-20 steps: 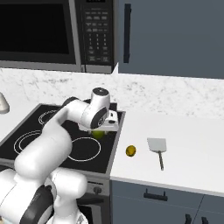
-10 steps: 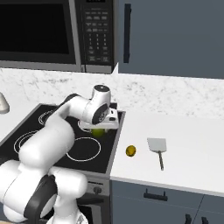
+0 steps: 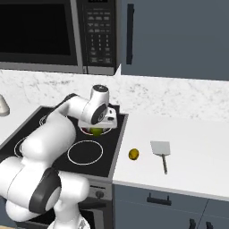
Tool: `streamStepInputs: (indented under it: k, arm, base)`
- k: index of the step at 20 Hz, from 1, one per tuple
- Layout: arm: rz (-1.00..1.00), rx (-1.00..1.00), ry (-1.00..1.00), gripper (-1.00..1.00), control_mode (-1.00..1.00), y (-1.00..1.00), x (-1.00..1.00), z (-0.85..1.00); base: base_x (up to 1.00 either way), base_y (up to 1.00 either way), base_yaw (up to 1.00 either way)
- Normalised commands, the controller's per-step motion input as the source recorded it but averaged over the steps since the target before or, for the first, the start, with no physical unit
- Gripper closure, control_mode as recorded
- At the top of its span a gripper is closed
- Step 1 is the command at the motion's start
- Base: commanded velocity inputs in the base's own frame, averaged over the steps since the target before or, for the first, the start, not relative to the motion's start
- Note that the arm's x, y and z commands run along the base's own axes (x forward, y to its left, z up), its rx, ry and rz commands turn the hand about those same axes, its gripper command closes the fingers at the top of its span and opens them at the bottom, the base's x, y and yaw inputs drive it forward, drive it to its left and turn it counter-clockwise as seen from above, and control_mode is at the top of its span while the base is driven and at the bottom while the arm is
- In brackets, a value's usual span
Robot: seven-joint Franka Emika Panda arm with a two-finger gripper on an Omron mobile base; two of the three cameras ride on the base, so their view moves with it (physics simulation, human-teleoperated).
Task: Put the lime and lemon in the pot. Retrieve the spatula and lightly stir the vegetables in the pot.
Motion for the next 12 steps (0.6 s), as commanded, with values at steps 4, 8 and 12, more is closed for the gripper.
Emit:
streamStepInputs:
  k: [4,8,12]
  arm:
    - [0.00,0.13,-0.08,1.00,-1.00,0.07,0.31,0.13]
    - [0.00,0.17,-0.18,1.00,-1.00,0.16,0.35,0.14]
    - [0.00,0.10,-0.08,1.00,-1.00,0.30,0.36,0.22]
  base:
    - [0.00,0.00,0.00]
    - [0.00,0.00,0.00]
    - [0.00,0.00,0.00]
